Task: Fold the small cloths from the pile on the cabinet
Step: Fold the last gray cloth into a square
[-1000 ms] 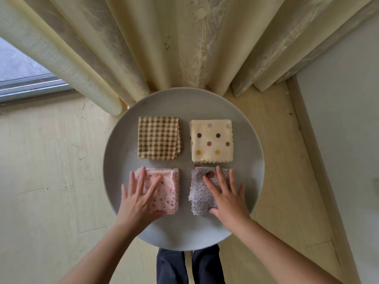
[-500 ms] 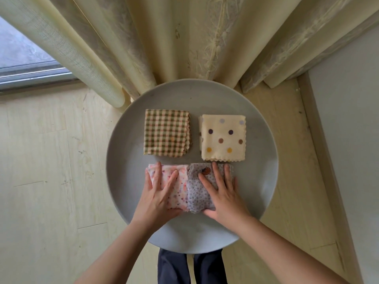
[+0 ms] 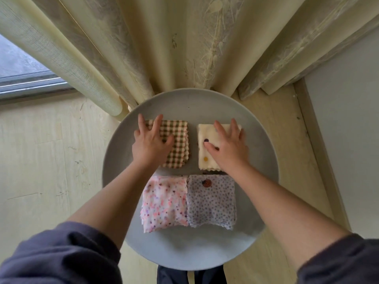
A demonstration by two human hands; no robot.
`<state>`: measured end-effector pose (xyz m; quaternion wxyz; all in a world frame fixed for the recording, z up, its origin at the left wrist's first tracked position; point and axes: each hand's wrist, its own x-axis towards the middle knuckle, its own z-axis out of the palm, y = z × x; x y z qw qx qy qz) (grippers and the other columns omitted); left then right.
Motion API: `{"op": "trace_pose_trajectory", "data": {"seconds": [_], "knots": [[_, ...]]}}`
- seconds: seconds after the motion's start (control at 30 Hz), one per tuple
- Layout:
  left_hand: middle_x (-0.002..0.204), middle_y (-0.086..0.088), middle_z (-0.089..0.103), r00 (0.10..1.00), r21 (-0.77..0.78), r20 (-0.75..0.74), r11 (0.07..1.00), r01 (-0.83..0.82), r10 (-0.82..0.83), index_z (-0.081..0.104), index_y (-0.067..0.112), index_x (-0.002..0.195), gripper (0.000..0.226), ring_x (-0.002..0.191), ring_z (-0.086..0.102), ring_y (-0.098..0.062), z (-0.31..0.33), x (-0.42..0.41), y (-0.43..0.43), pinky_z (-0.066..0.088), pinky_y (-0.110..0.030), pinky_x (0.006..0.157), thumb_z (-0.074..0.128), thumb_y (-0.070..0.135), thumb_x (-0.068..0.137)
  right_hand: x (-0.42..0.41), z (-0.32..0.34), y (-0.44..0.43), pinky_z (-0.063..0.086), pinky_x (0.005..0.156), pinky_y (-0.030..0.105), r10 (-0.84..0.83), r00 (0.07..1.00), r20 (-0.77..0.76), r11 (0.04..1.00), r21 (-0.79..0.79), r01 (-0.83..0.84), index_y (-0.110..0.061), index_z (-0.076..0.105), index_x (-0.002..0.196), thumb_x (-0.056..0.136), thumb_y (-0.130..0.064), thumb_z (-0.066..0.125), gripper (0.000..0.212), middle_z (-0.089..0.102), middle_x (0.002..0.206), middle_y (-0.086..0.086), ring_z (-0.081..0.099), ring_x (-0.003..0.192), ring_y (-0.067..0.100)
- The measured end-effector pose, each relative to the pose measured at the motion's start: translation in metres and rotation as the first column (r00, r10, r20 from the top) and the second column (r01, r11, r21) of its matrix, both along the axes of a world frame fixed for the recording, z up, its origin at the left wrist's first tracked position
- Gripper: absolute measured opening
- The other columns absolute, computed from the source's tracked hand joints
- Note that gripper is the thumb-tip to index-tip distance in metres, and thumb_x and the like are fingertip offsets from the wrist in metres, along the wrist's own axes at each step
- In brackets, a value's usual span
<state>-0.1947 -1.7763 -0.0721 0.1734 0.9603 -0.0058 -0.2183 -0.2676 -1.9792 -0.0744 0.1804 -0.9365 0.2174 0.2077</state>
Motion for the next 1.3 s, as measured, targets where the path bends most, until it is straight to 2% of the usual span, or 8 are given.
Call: {"op": "trace_pose_trajectory", "data": {"seconds": [0.27, 0.5, 0.63, 0.7, 0.8, 0.9, 1.1, 1.3], "knots": [[0.148, -0.009, 0.022, 1.0, -0.001, 0.012, 1.0, 0.004, -0.004, 0.031, 0.035, 0.142, 0.059, 0.128, 0.035, -0.033, -0.007, -0.012, -0.01, 0.046, -0.038, 0.076, 0.048, 0.053, 0.089, 0.006, -0.003, 0.021, 0.039, 0.105, 0.05, 0.003, 0.999, 0.041, 1.0, 0.022, -0.004, -0.042, 0.018, 0.15, 0.091, -0.062, 0.045, 0.068, 0.004, 0.162, 0.008, 0.013, 0.143, 0.04], [0.15, -0.009, 0.021, 0.998, -0.003, 0.014, 0.998, 0.064, -0.064, 0.033, 0.033, 0.143, 0.061, 0.131, 0.035, -0.032, 0.001, -0.027, 0.011, 0.048, -0.041, 0.086, 0.051, 0.053, 0.089, -0.006, 0.002, 0.027, 0.038, 0.108, 0.051, 0.077, 0.997, -0.019, 0.996, 0.052, -0.076, -0.043, 0.014, 0.152, 0.092, -0.063, 0.041, 0.069, 0.0, 0.163, 0.007, 0.009, 0.145, 0.04], [0.161, -0.008, 0.004, 0.994, -0.006, -0.031, 0.994, 0.107, -0.107, 0.019, 0.038, 0.15, 0.071, 0.142, 0.023, -0.035, 0.003, -0.034, 0.021, 0.043, -0.047, 0.1, 0.045, 0.062, 0.088, -0.011, 0.009, 0.028, 0.016, 0.115, 0.062, 0.146, 0.986, -0.08, 0.989, 0.032, -0.144, -0.041, 0.003, 0.154, 0.093, -0.067, 0.033, 0.073, -0.014, 0.163, 0.008, -0.009, 0.148, 0.042], [0.162, -0.006, -0.013, 0.982, 0.002, -0.017, 0.982, 0.187, -0.187, 0.004, 0.039, 0.153, 0.084, 0.149, 0.003, -0.034, 0.008, -0.04, 0.031, 0.026, -0.051, 0.114, 0.042, 0.07, 0.085, -0.017, 0.022, 0.025, 0.001, 0.113, 0.067, 0.233, 0.972, -0.045, 0.972, -0.019, -0.234, -0.038, -0.004, 0.154, 0.092, -0.07, 0.029, 0.077, -0.023, 0.161, 0.009, -0.02, 0.147, 0.04], [0.161, -0.01, -0.018, 0.866, 0.115, 0.089, 0.869, 0.481, -0.492, -0.002, 0.031, 0.155, 0.095, 0.148, -0.013, -0.033, 0.019, -0.063, 0.053, 0.004, -0.053, 0.119, 0.033, 0.079, 0.081, -0.043, 0.038, 0.019, -0.009, 0.114, 0.062, 0.395, 0.918, 0.021, 0.916, -0.087, -0.392, -0.03, -0.015, 0.154, 0.087, -0.074, 0.023, 0.088, -0.027, 0.159, 0.01, -0.026, 0.146, 0.035], [0.162, -0.016, 0.003, 0.707, 0.165, 0.205, 0.736, 0.657, -0.677, 0.014, 0.019, 0.155, 0.079, 0.149, 0.003, -0.035, 0.016, -0.102, 0.061, 0.014, -0.057, 0.118, 0.028, 0.065, 0.092, -0.084, 0.032, 0.033, 0.007, 0.12, 0.059, 0.521, 0.845, 0.121, 0.853, -0.11, -0.51, -0.016, -0.005, 0.155, 0.09, -0.062, 0.022, 0.084, -0.013, 0.163, 0.014, -0.011, 0.15, 0.036], [0.161, -0.014, 0.009, 0.87, 0.152, 0.188, 0.889, 0.432, -0.455, 0.015, 0.022, 0.154, 0.064, 0.15, 0.003, -0.033, -0.028, -0.119, 0.025, 0.003, -0.058, 0.117, 0.02, 0.054, 0.098, -0.085, -0.017, 0.058, 0.016, 0.112, 0.068, 0.477, 0.87, 0.122, 0.875, -0.162, -0.457, -0.02, 0.025, 0.155, 0.093, -0.052, 0.034, 0.07, 0.012, 0.164, 0.009, 0.009, 0.15, 0.035], [0.161, -0.014, 0.011, 0.866, 0.168, 0.23, 0.895, 0.414, -0.444, 0.019, 0.024, 0.153, 0.065, 0.15, 0.004, -0.034, -0.058, -0.115, 0.02, 0.004, -0.06, 0.116, 0.023, 0.055, 0.096, -0.082, -0.046, 0.053, 0.017, 0.11, 0.071, 0.498, 0.854, 0.151, 0.86, -0.212, -0.464, -0.025, 0.029, 0.154, 0.09, -0.054, 0.041, 0.071, 0.014, 0.164, 0.008, 0.011, 0.15, 0.036]]}}
